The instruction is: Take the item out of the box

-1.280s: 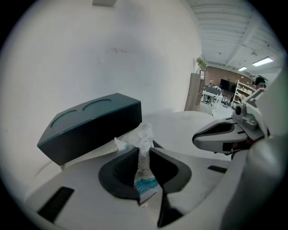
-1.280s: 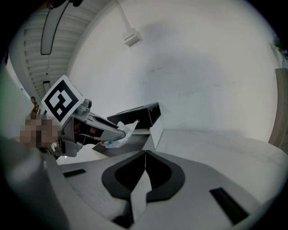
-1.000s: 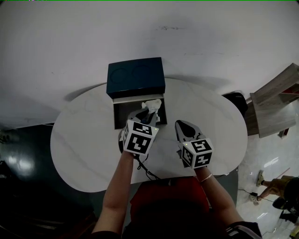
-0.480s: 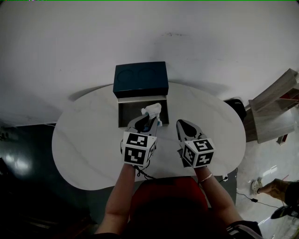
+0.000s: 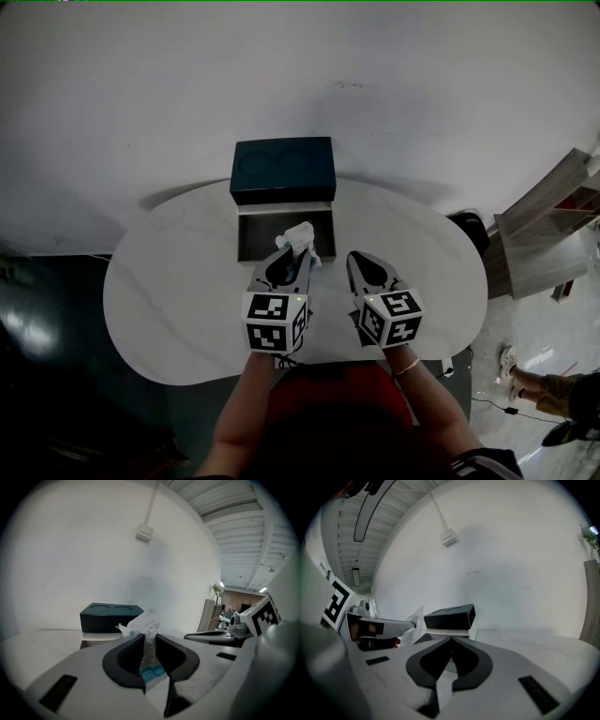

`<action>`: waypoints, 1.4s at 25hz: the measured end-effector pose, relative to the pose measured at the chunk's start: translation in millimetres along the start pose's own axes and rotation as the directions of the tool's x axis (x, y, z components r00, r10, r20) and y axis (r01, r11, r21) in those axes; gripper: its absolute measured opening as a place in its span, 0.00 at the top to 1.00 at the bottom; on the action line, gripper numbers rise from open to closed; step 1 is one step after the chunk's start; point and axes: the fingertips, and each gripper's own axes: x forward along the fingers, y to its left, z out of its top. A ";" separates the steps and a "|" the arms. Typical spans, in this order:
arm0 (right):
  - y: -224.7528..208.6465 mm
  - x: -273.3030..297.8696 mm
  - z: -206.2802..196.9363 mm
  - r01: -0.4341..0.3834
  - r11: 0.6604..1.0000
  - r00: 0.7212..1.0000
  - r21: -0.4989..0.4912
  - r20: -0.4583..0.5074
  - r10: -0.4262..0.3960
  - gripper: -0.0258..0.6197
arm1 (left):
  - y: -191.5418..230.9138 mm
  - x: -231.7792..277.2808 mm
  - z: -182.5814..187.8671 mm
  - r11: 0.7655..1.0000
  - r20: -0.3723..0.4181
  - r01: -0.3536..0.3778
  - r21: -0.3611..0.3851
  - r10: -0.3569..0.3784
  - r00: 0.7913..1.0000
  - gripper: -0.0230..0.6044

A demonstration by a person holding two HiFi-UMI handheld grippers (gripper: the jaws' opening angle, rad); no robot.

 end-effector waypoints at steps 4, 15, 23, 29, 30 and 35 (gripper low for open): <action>4.5 -4.1 0.1 -0.005 1.000 1.000 -0.003 0.010 0.005 0.94 | -2.9 -7.5 -3.7 1.000 0.031 -0.009 -0.023 0.010 0.999 0.82; 10.5 -14.2 3.2 -0.041 0.998 0.998 -0.039 0.044 0.043 0.94 | -5.5 -25.9 -7.3 0.998 0.094 -0.038 -0.040 0.042 0.995 0.82; 9.3 -21.2 14.2 -0.059 0.995 0.995 -0.075 0.081 0.065 0.94 | -11.0 -27.5 -7.5 0.996 0.113 -0.073 -0.045 0.078 0.991 0.82; 8.4 -25.6 15.6 -0.073 0.994 0.992 -0.080 0.094 0.080 0.94 | -14.5 -30.3 -8.0 0.994 0.120 -0.100 -0.044 0.104 0.987 0.82; 7.9 -26.3 15.8 -0.073 0.994 0.992 -0.079 0.096 0.081 0.94 | -15.0 -31.0 -7.8 0.994 0.122 -0.104 -0.044 0.109 0.986 0.82; 6.2 -31.6 19.5 -0.084 0.993 0.990 -0.083 0.106 0.092 0.94 | -16.7 -34.6 -6.1 0.990 0.136 -0.134 -0.045 0.139 0.981 0.82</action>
